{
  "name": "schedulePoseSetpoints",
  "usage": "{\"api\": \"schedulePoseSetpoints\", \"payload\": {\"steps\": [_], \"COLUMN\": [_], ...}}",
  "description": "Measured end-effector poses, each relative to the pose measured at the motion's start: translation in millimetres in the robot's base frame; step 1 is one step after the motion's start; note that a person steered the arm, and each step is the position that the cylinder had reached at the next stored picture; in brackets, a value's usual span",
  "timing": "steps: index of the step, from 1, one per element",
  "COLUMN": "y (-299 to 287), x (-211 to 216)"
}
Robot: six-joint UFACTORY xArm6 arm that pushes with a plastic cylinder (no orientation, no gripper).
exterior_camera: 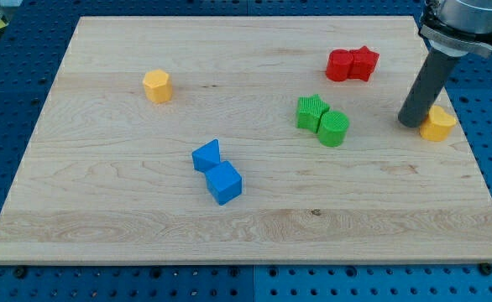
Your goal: Move the hexagon at the top left of the green star
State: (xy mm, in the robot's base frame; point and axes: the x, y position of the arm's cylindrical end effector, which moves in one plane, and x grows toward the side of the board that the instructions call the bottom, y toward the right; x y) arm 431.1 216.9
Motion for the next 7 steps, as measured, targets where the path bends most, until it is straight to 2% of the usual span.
{"api": "schedulePoseSetpoints", "payload": {"steps": [3, 5, 6, 7], "y": [-155.5, -304.7, -380.2, -420.9], "x": [-82.7, -127.5, -126.0, -91.7]}}
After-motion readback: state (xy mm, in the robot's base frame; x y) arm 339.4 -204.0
